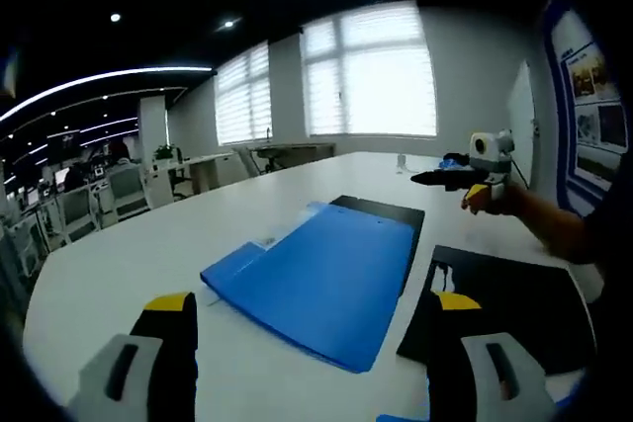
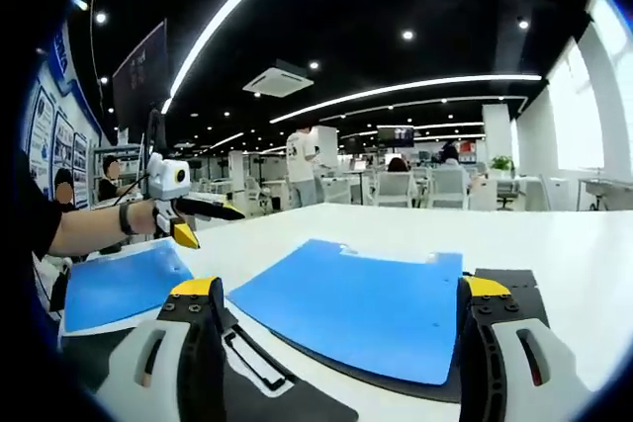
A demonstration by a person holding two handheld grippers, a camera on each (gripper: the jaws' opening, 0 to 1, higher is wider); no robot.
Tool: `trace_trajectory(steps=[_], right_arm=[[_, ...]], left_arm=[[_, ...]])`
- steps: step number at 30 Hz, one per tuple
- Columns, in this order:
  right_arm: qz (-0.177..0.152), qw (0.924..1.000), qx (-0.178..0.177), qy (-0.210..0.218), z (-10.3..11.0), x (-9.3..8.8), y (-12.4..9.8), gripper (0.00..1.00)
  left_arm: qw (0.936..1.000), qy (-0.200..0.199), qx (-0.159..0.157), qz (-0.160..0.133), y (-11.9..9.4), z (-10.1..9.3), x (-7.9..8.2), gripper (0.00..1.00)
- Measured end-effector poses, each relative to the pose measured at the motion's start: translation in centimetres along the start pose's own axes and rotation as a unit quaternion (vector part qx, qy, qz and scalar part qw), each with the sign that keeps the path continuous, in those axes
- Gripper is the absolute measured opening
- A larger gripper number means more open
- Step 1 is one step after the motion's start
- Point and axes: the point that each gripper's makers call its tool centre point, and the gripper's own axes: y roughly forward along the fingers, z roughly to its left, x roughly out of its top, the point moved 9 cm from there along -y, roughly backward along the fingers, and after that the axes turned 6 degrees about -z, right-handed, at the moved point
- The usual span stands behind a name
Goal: Organize the scattered folders on the table and sort them into different groups
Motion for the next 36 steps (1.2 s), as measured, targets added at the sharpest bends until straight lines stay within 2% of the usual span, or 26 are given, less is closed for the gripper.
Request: trace_trajectory(steps=[4,6,8,11,13,15,18,20,23,24,25,27,29,32,34,36], right_arm=[[-0.002,0.9996,-0.018,0.023,-1.1,-2.1,1.0,0.91],[0.010,0.9989,-0.006,0.044,-1.2,-3.5,1.5,0.91],[0.022,0.9987,-0.002,0.045,-1.3,-4.4,1.7,0.92],[0.037,0.9987,-0.015,0.030,-1.9,-5.8,2.0,0.92],[0.037,0.9988,-0.016,0.029,-2.2,-6.0,2.2,0.90],[0.035,0.9987,-0.025,0.025,-2.4,-6.0,2.2,0.89],[0.034,0.9991,-0.020,0.014,-2.2,-6.2,2.4,0.88],[0.042,0.9989,-0.019,-0.001,-2.0,-6.4,2.4,0.85],[0.049,0.9987,-0.015,0.000,-1.9,-6.6,2.5,0.83],[0.060,0.9981,-0.016,0.005,-2.0,-6.8,2.5,0.82],[0.072,0.9972,-0.011,0.017,-1.9,-7.1,2.5,0.80],[0.063,0.9977,-0.001,0.025,-1.6,-7.0,2.6,0.76],[0.060,0.9972,0.010,0.044,-1.3,-7.1,2.7,0.66],[0.071,0.9967,-0.008,0.038,-1.6,-7.3,2.7,0.54],[0.064,0.9973,-0.031,0.021,-2.3,-6.7,2.1,0.50],[0.056,0.9970,-0.054,0.004,-3.1,-6.2,1.5,0.50]], left_arm=[[0.9998,-0.014,-0.008,0.013,1.8,1.5,-1.1,0.98],[0.9993,-0.025,-0.011,0.026,2.8,2.2,-1.8,0.98],[0.9989,-0.035,-0.013,0.030,3.7,2.8,-2.4,0.98],[0.9960,-0.080,-0.023,0.032,5.3,3.7,-3.2,0.98],[0.9929,-0.108,-0.035,0.036,6.4,4.1,-3.7,0.98],[0.9931,-0.104,-0.046,0.031,7.6,4.6,-4.0,0.97],[0.9897,-0.129,-0.039,0.048,8.6,5.2,-4.6,0.97],[0.9882,-0.140,-0.034,0.051,9.4,6.0,-4.8,0.97],[0.9871,-0.147,-0.037,0.051,10.3,6.3,-4.9,0.97],[0.9855,-0.157,-0.037,0.052,10.6,6.4,-5.0,0.97],[0.9857,-0.159,-0.044,0.034,10.9,6.4,-4.8,0.95],[0.9809,-0.186,-0.050,0.024,11.2,6.0,-4.8,0.95],[0.9794,-0.196,-0.047,0.017,11.1,5.7,-4.7,0.96],[0.9727,-0.227,-0.049,0.009,11.1,5.6,-4.7,0.93],[0.9695,-0.241,-0.047,0.007,10.9,5.7,-4.7,0.91],[0.9660,-0.254,-0.046,0.006,10.7,5.7,-4.7,0.90]])
